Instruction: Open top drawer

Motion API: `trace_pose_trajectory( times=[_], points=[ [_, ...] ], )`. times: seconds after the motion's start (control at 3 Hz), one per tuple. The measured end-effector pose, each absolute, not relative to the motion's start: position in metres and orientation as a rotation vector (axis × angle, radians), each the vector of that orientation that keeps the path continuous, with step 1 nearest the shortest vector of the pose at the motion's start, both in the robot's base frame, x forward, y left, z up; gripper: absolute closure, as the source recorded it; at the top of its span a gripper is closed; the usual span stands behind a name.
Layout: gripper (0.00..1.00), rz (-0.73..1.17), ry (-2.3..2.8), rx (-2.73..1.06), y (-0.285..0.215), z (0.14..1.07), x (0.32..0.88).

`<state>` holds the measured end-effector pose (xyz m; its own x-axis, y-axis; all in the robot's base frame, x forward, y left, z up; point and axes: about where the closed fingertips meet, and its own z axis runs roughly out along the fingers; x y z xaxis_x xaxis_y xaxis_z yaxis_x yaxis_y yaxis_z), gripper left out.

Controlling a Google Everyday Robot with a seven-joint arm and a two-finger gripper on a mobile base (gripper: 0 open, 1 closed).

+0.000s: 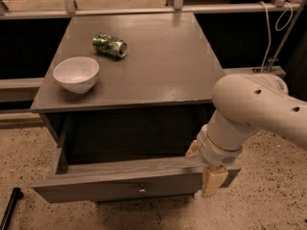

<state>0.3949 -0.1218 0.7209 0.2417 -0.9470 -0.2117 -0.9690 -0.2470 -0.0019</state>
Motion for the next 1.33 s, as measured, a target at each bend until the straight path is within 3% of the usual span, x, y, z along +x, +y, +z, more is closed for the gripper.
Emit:
trace_pose_trajectory(
  times=[0.33, 1.33],
  points=[
    [0.32, 0.192, 1.81, -2.372, -0.116, 0.734, 0.414],
    [0.97, 0.138, 1.796, -2.193, -0.058, 0.682, 0.499]
  ],
)
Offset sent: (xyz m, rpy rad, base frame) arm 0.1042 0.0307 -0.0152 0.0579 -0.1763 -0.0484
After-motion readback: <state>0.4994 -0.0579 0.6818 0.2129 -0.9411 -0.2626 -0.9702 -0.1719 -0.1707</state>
